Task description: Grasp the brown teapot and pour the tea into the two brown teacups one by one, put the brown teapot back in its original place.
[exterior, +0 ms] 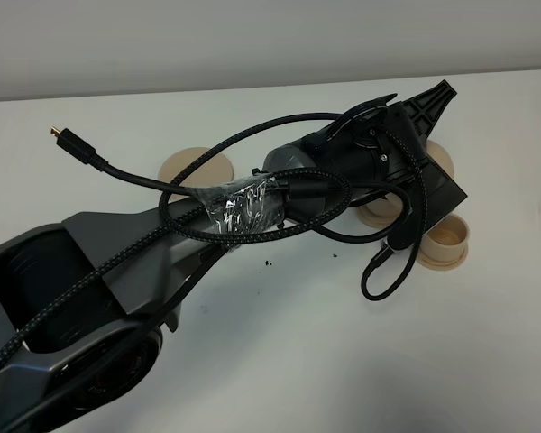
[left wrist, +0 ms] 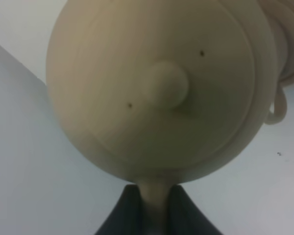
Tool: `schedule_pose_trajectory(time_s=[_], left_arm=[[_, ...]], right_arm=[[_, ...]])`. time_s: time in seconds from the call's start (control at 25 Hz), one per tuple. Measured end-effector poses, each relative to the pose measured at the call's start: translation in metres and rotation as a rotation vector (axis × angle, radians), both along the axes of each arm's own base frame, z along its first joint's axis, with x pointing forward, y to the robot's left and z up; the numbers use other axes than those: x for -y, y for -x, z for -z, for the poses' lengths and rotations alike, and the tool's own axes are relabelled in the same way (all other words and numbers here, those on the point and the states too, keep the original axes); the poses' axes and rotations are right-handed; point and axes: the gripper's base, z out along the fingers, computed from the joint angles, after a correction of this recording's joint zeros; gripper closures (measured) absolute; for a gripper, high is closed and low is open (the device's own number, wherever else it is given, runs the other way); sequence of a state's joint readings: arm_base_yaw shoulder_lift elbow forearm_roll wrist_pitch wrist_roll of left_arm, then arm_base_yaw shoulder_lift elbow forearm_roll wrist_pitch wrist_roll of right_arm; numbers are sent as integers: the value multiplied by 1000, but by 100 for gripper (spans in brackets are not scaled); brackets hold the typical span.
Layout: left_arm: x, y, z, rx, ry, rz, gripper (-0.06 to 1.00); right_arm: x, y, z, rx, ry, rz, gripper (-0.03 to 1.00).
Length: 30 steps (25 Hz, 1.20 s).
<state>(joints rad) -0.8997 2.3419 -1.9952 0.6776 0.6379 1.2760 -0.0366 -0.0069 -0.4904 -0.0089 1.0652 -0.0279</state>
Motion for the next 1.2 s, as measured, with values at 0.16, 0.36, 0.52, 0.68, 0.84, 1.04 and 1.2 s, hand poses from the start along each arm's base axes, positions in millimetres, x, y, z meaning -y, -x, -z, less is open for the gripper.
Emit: schedule_pose_trajectory(time_s=[0.16,0.36,0.52,0.68,0.84,1.04,1.2], left_arm=[[2,-2,9,12,-17,17,79],[6,-3,9,39,-7,50,79],[6,-4,8,61,-20,63,79],[7,-5,7,84,-23,80,79],[9,-5,6,103,-22,108,79],[10,-6,5,117,-45,141,79],[10,-6,5,126,-54,162,79]], right_arm=[[0,0,0,0,0,0,72],[0,0,0,0,0,0,72],[0,0,0,0,0,0,72],[0,0,0,0,0,0,72],[0,0,0,0,0,0,72],[0,0,0,0,0,0,72],[0,0,0,0,0,0,72]])
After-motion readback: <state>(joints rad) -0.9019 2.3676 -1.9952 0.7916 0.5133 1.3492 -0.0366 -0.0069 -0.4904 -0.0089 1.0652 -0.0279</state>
